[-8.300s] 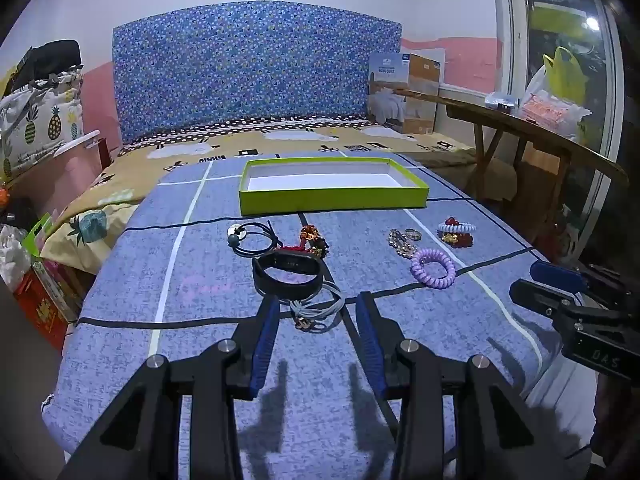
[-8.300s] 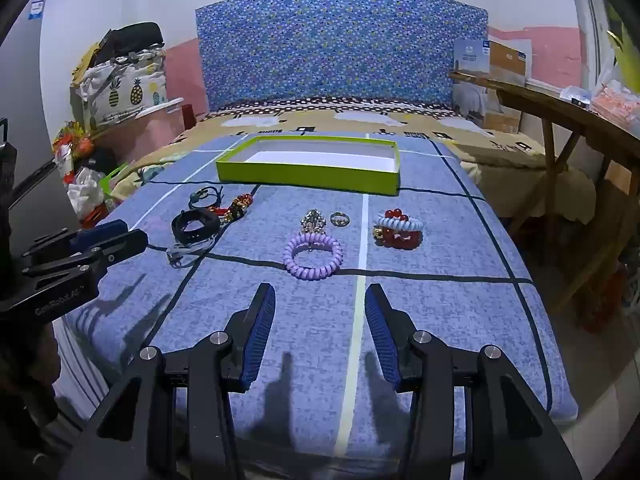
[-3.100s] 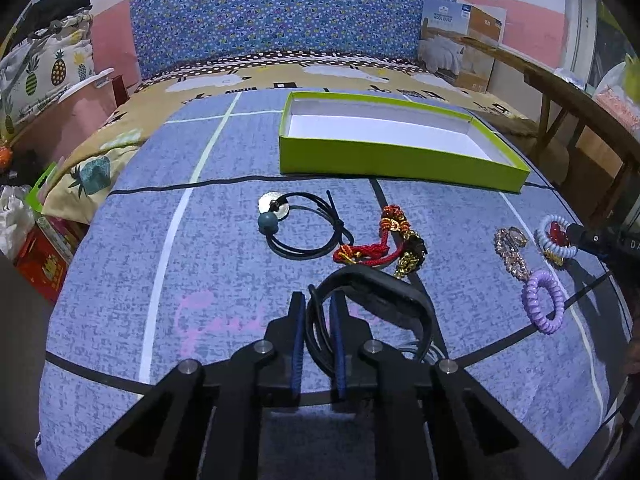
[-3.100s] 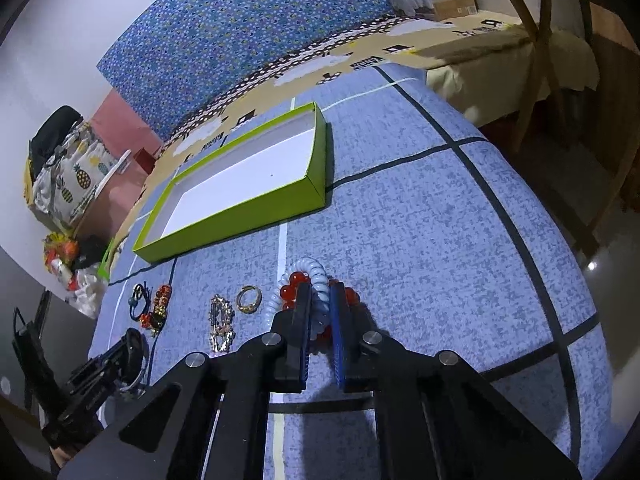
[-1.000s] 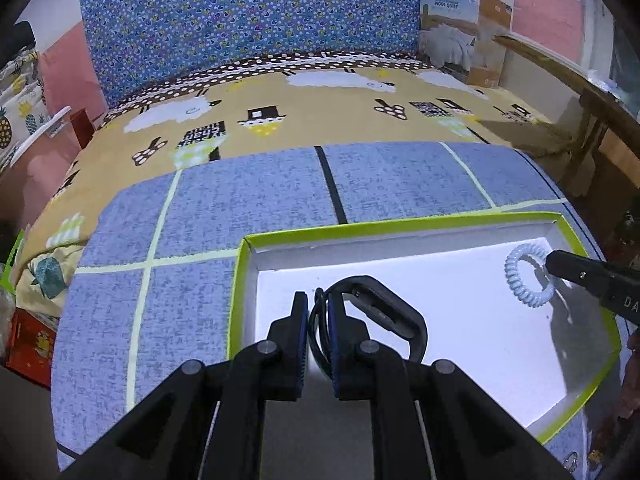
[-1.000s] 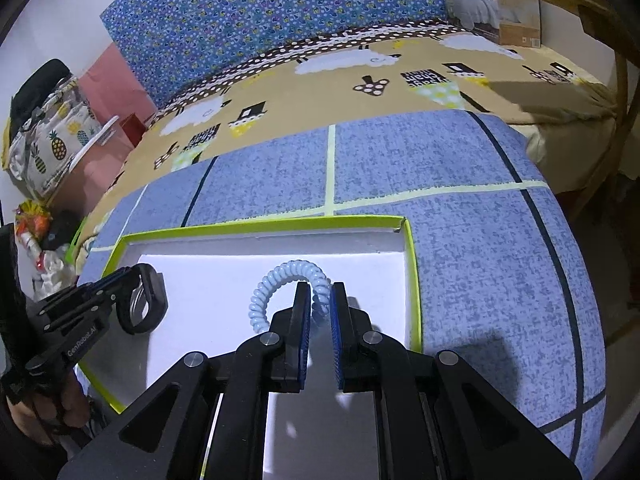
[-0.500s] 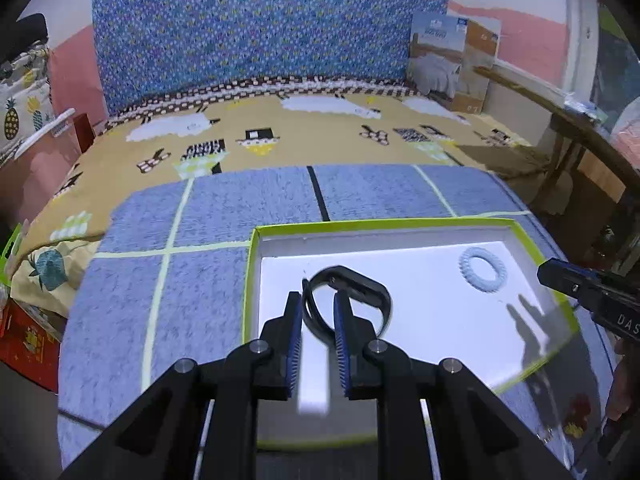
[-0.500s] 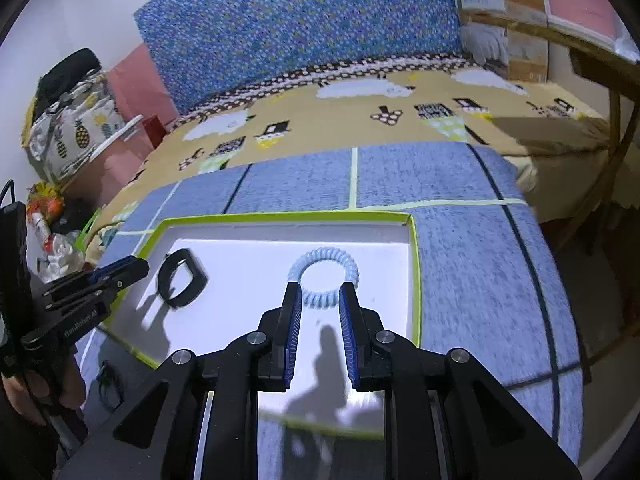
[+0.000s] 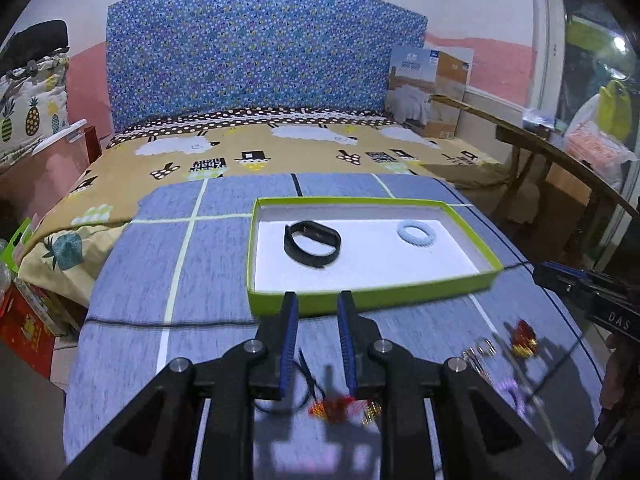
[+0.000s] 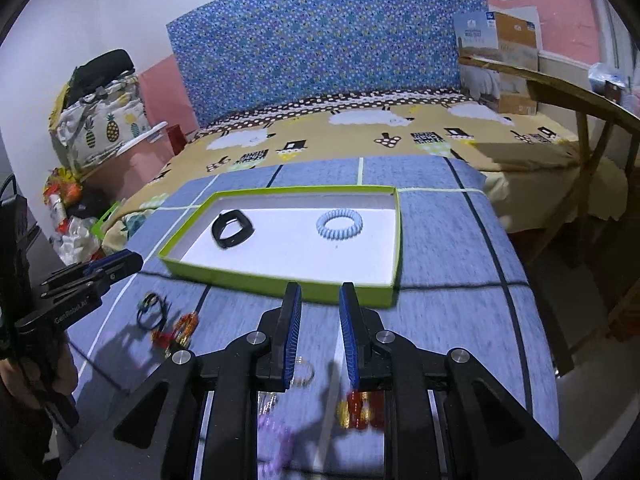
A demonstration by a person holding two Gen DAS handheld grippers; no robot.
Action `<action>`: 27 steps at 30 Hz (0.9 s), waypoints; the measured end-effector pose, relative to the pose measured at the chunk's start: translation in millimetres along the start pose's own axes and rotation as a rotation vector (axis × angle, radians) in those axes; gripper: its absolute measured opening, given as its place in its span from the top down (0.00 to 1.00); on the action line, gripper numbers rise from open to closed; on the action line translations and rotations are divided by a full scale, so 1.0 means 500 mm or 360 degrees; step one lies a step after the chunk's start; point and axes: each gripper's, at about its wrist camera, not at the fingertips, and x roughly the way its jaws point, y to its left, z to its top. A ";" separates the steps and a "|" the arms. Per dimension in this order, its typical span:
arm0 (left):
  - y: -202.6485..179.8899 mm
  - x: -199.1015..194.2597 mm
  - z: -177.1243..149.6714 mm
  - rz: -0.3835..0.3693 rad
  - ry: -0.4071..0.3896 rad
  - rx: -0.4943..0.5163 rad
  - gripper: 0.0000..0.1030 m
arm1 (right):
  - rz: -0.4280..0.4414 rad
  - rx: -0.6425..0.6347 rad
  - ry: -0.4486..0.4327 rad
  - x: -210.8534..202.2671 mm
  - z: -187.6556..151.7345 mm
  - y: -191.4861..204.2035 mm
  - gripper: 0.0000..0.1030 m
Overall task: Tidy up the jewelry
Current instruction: 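Grasp the grey cable bundle with the left tool while the right tool grasps the red bead bracelet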
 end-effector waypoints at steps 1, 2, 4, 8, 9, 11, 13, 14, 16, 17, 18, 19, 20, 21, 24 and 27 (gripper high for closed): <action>-0.001 -0.010 -0.009 0.0006 -0.0007 0.0002 0.80 | -0.0003 -0.0002 -0.0009 -0.010 -0.010 0.000 0.81; -0.001 -0.021 -0.019 0.0006 -0.0014 0.0002 0.80 | -0.0010 -0.0004 -0.0014 -0.020 -0.020 0.003 0.81; -0.001 -0.039 -0.039 0.0011 -0.0016 0.0009 0.79 | -0.0012 -0.0002 -0.0021 -0.037 -0.039 0.006 0.81; -0.001 -0.065 -0.072 0.0032 -0.0016 0.0043 0.79 | -0.0026 -0.0005 -0.0023 -0.062 -0.073 0.011 0.81; -0.003 -0.074 -0.081 0.0030 -0.0017 0.0053 0.79 | -0.0026 0.0005 -0.0019 -0.067 -0.083 0.012 0.81; -0.005 -0.085 -0.092 0.0025 -0.0020 0.0061 0.79 | -0.0028 0.0009 -0.0015 -0.076 -0.098 0.014 0.81; -0.009 -0.096 -0.105 0.0007 -0.0022 0.0064 0.79 | -0.0036 0.0009 -0.0015 -0.084 -0.111 0.016 0.81; -0.011 -0.101 -0.111 -0.0002 -0.0022 0.0066 0.79 | -0.0039 0.0011 -0.0012 -0.089 -0.119 0.017 0.81; -0.016 -0.111 -0.121 -0.0012 -0.0029 0.0078 0.79 | -0.0042 0.0008 -0.0003 -0.093 -0.126 0.017 0.81; -0.019 -0.114 -0.125 -0.0017 -0.0030 0.0083 0.79 | -0.0044 0.0007 -0.0001 -0.095 -0.131 0.018 0.81; -0.020 -0.116 -0.129 -0.0028 -0.0029 0.0082 0.79 | -0.0048 0.0006 0.0002 -0.097 -0.135 0.018 0.81; -0.021 -0.118 -0.133 -0.0041 -0.0024 0.0079 0.79 | -0.0048 0.0005 0.0002 -0.098 -0.137 0.018 0.81; -0.022 -0.119 -0.134 -0.0051 -0.0019 0.0080 0.79 | -0.0048 0.0008 0.0006 -0.099 -0.139 0.016 0.81; -0.022 -0.119 -0.137 -0.0055 -0.0015 0.0082 0.79 | -0.0047 0.0013 0.0008 -0.099 -0.140 0.015 0.81; -0.021 -0.118 -0.146 -0.0057 -0.0001 0.0080 0.79 | -0.0050 0.0022 0.0012 -0.099 -0.145 0.013 0.81; -0.022 -0.115 -0.152 -0.0053 0.0017 0.0082 0.79 | -0.0050 0.0032 0.0025 -0.093 -0.146 0.007 0.81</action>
